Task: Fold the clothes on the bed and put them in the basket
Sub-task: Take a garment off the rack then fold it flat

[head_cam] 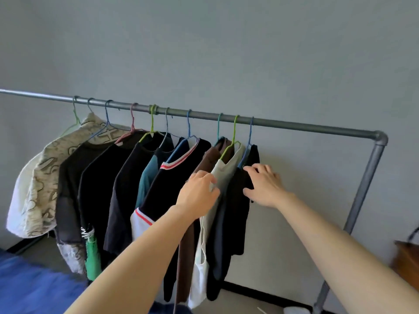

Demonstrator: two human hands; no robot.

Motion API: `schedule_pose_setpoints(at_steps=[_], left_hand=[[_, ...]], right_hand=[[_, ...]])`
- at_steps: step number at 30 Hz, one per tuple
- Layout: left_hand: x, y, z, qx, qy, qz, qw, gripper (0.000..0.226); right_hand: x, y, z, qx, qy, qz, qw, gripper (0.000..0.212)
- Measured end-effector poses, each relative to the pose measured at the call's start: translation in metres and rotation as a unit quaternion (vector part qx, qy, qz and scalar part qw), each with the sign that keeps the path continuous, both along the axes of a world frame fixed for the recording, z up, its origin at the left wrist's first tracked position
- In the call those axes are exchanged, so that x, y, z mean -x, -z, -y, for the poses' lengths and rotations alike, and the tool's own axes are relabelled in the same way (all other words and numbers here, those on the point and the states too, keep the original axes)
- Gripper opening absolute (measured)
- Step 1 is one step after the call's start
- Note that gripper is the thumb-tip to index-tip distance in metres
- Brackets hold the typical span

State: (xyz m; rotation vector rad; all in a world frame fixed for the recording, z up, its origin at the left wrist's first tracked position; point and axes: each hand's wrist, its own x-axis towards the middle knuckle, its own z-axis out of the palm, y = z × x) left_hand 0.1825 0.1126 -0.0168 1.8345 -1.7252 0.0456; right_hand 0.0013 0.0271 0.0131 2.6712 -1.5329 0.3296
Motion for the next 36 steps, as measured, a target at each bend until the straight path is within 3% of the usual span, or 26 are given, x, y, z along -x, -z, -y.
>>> schedule_pose_setpoints(at_steps=[12,15,17,23,28,31,33,36], left_hand=[[0.044,-0.014,0.144,-0.114,-0.079,-0.151,0.979,0.051],[0.048,-0.005,0.166,-0.138,-0.059,-0.196,0.969,0.036],[0.053,-0.001,0.176,-0.123,-0.042,-0.226,0.965,0.019],[0.055,-0.001,0.182,-0.049,-0.062,-0.187,0.979,0.033],[0.048,-0.032,0.169,-0.011,-0.057,-0.212,0.975,0.034],[0.043,-0.035,0.148,-0.010,-0.038,-0.197,0.980,0.032],[0.039,-0.031,0.130,-0.019,-0.023,-0.196,0.980,0.030],[0.030,-0.025,0.100,-0.035,-0.028,-0.193,0.980,0.028]], right_hand=[[0.005,-0.080,0.185,0.180,-0.034,-0.018,0.983,0.070],[0.003,-0.077,0.214,0.183,-0.026,-0.025,0.983,0.072],[0.000,-0.065,0.224,0.225,-0.015,-0.030,0.974,0.073],[-0.011,-0.047,0.239,0.313,0.005,0.003,0.950,0.069],[-0.009,-0.042,0.241,0.328,-0.013,0.024,0.944,0.069],[-0.009,-0.039,0.240,0.339,-0.037,0.088,0.936,0.066],[-0.012,-0.034,0.235,0.324,-0.069,0.182,0.926,0.061],[-0.024,-0.017,0.208,0.268,-0.188,0.322,0.888,0.040]])
